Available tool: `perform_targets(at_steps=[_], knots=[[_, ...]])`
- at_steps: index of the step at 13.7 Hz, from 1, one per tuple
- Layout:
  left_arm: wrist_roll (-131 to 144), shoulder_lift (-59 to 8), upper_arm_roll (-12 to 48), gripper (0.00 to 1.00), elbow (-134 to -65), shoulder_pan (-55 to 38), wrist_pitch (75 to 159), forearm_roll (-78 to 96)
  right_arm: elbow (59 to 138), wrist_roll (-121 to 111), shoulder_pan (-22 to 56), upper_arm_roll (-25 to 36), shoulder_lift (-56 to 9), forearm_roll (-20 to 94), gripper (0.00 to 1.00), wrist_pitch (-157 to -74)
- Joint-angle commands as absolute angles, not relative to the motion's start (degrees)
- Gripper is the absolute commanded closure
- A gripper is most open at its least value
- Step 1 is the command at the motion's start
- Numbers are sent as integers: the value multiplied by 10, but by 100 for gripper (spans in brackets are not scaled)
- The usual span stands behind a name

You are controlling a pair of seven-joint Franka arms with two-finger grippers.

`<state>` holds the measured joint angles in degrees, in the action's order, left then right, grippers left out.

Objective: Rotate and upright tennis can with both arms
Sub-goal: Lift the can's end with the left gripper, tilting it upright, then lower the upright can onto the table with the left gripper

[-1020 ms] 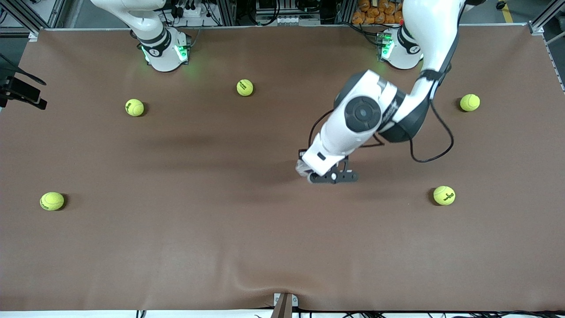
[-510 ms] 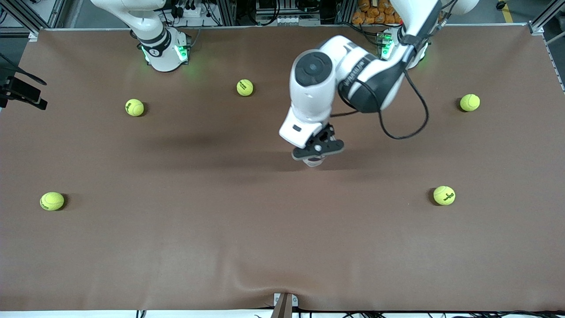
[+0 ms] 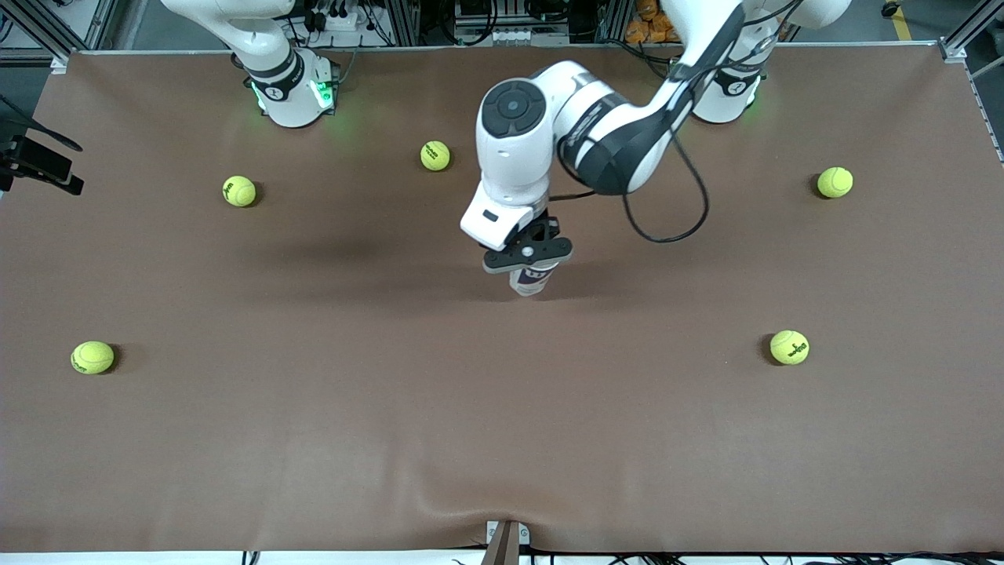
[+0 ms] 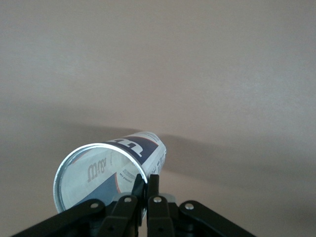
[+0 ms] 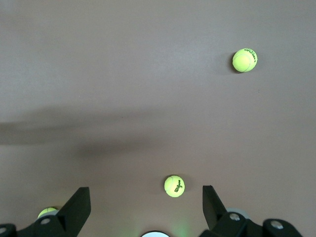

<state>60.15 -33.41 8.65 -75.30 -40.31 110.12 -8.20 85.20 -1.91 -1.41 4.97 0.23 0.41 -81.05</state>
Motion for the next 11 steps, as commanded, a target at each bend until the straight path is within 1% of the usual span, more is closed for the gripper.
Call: perform_targets(at_steps=[1, 6, 10, 11], knots=[[630, -354, 39, 100, -729, -458, 1112, -97, 857, -32, -18, 51, 10, 11, 0, -809], [659, -384, -6, 100, -727, -504, 1153, -97, 857, -46, -27, 52, 8, 11, 0, -810], [659, -384, -6, 100, -728, -504, 1153, -98, 858, -47, -32, 52, 7, 11, 0, -810], [659, -383, -6, 86, -728, -504, 1153, -97, 858, -51, -31, 52, 6, 11, 0, -811]])
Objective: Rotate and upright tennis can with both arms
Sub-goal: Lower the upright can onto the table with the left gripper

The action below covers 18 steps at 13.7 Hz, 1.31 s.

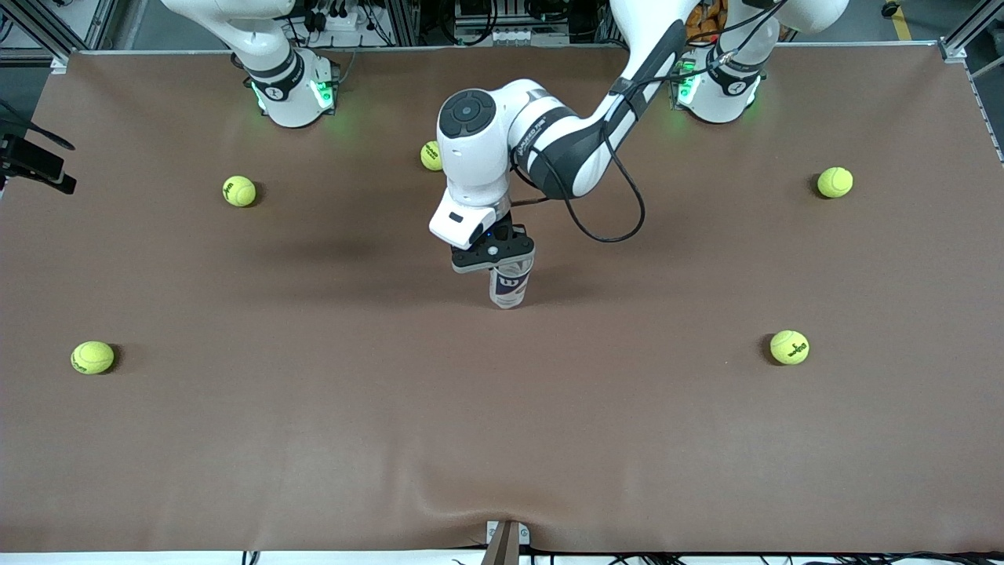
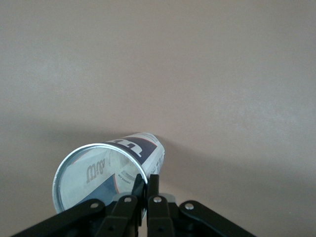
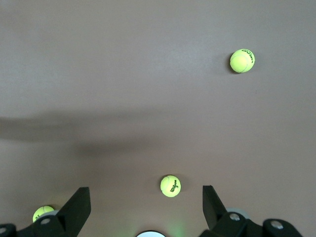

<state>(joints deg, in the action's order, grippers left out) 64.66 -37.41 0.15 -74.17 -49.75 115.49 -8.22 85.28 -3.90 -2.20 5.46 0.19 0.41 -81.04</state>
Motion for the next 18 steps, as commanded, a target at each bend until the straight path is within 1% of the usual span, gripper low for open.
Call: perform_targets(at_steps=[1, 2, 7, 11, 12, 14, 17, 18], knots=[[659, -381, -5, 72, -728, -504, 1153, -97, 858, -51, -31, 52, 6, 11, 0, -811], [659, -379, -5, 63, -728, -504, 1153, -97, 858, -52, -31, 52, 7, 11, 0, -810], [659, -376, -4, 56, -728, -504, 1153, -96, 857, -53, -26, 50, 7, 11, 0, -811], [662, -361, 3, 26, -728, -504, 1152, -91, 856, -54, -27, 49, 6, 11, 0, -816], [662, -353, 4, 20, -728, -503, 1150, -91, 856, -54, -28, 50, 6, 11, 0, -816], [660, -335, 5, 14, -728, -500, 1145, -89, 855, -54, -32, 50, 5, 12, 0, -818], [646, -309, 4, 8, -728, -477, 1143, -74, 855, -54, -28, 51, 5, 11, 0, -825], [636, -297, 3, 8, -728, -471, 1142, -73, 855, -54, -27, 51, 5, 11, 0, -824]])
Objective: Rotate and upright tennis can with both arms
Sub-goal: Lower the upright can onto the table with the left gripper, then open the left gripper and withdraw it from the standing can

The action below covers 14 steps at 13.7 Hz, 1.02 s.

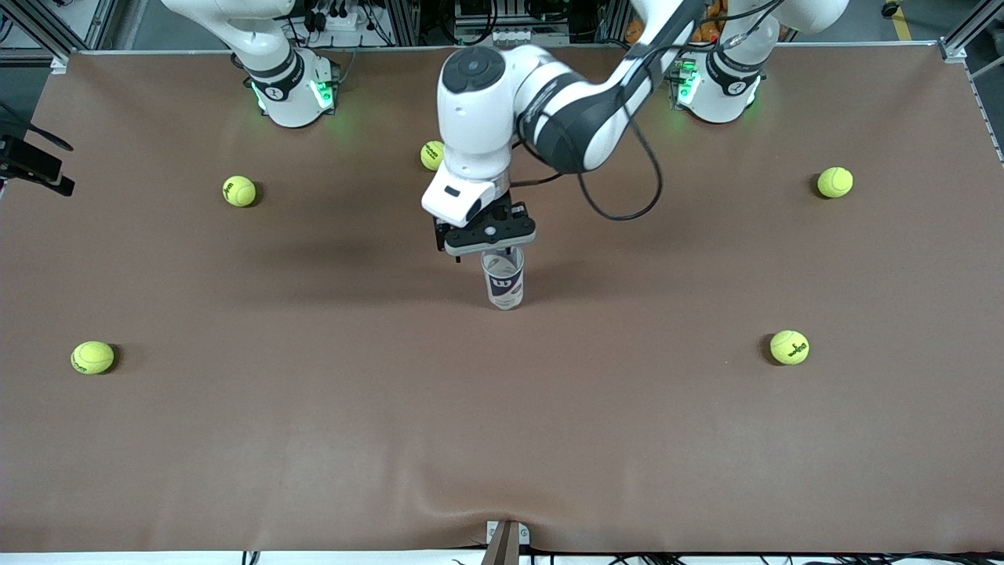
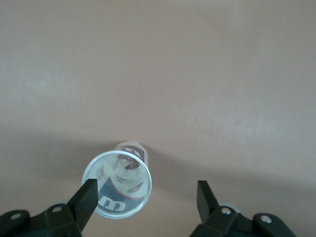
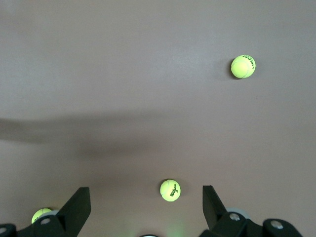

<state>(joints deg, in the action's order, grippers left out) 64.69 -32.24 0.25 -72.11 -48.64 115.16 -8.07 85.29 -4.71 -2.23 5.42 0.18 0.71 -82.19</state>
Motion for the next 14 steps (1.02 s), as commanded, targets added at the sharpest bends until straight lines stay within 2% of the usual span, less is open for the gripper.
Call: perform_targets(at_steps=[1, 4, 9, 14], knots=[[618, -291, 4, 8, -728, -456, 1135, -72, 855, -54, -28, 51, 5, 11, 0, -824], [536, -275, 3, 8, -729, -405, 1116, -57, 855, -54, -28, 50, 6, 11, 0, -824], [448, -254, -1, 0, -730, -325, 1100, -47, 855, -54, -27, 50, 6, 11, 0, -821], [378, -253, 0, 0, -740, -254, 1092, -46, 854, -54, -25, 48, 7, 11, 0, -819]])
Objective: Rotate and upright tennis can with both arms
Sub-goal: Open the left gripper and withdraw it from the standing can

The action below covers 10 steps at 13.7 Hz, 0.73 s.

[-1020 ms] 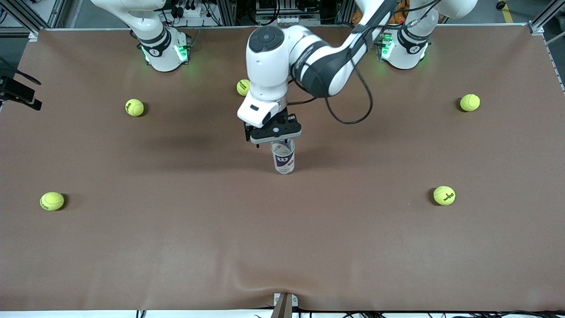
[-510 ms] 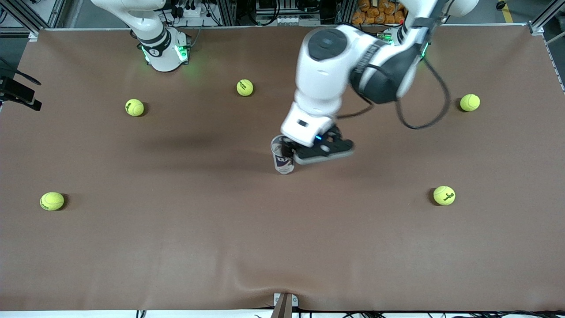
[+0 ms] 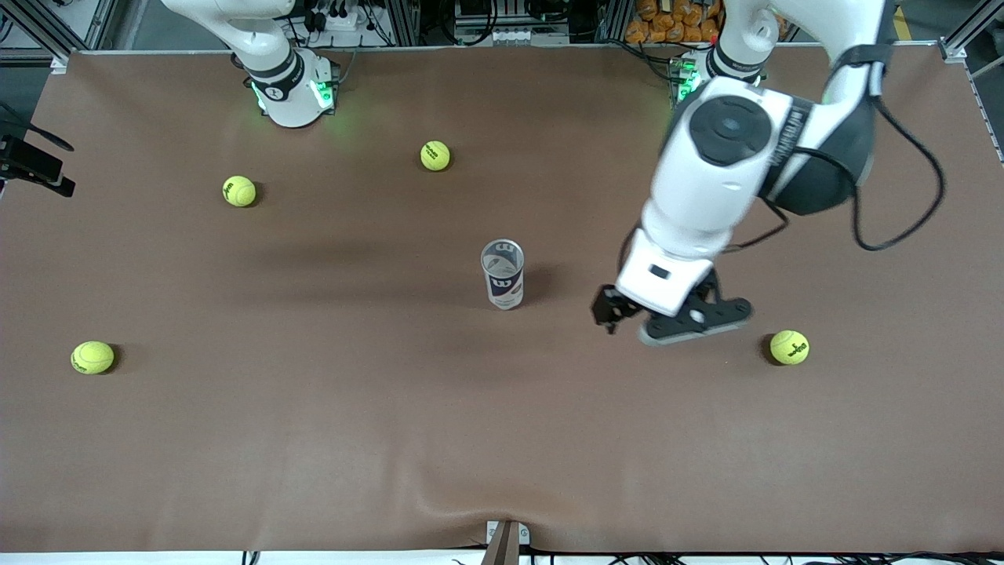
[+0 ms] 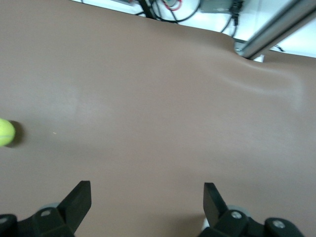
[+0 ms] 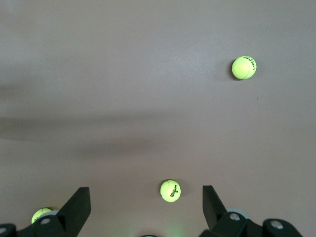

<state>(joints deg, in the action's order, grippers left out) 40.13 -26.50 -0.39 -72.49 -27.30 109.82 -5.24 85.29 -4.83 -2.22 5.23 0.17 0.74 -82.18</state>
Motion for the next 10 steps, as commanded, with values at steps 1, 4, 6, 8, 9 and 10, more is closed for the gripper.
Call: perform_targets(at_steps=[1, 4, 6, 8, 9, 10], knots=[[366, -252, 0, 0, -740, -242, 1091, -46, 854, -54, -25, 48, 7, 11, 0, -819], [351, -257, 26, 0, -739, -177, 1086, -39, 854, -54, -24, 48, 7, 11, 0, -818], [331, -253, 77, 0, -738, -110, 1086, -40, 854, -53, -24, 48, 7, 11, 0, -818], [311, -246, 186, 0, -740, 5, 1084, -45, 854, -53, -24, 48, 8, 11, 0, -818], [308, -243, 227, 0, -740, 42, 1076, -44, 854, -53, -24, 48, 8, 11, 0, -818], [308, -236, 229, 0, -740, 45, 1059, -46, 854, -53, -24, 48, 8, 11, 0, -818]])
